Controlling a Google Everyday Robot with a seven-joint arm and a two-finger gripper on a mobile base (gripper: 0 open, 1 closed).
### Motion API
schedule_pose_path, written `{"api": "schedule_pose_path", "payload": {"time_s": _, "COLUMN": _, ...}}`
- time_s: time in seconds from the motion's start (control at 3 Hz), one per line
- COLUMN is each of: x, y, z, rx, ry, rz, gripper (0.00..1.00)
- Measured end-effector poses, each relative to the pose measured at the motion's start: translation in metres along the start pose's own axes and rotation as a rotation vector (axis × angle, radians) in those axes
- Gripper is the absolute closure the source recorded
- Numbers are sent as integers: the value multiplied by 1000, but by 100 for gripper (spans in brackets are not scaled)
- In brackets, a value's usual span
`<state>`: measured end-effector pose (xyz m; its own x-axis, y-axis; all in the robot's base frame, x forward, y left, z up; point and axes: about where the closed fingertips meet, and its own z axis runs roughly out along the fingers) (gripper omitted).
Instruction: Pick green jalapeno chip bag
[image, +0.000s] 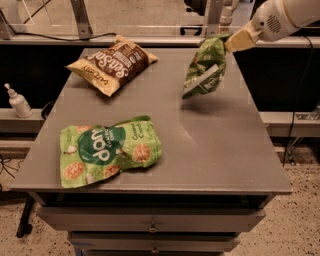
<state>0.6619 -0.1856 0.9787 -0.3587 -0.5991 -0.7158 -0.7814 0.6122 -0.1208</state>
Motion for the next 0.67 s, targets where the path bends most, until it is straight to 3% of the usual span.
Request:
{"api": "schedule_pose_path", "payload": {"time_s": 0.33, "x": -36, "y": 13, "z": -41, "rx": 6, "ry": -107, "rz": 55, "gripper": 100}}
{"api": "schedule_pose_path", "payload": {"time_s": 0.67, "x": -36, "y": 13, "z": -41, "rx": 6, "ry": -107, "rz": 54, "gripper": 100}}
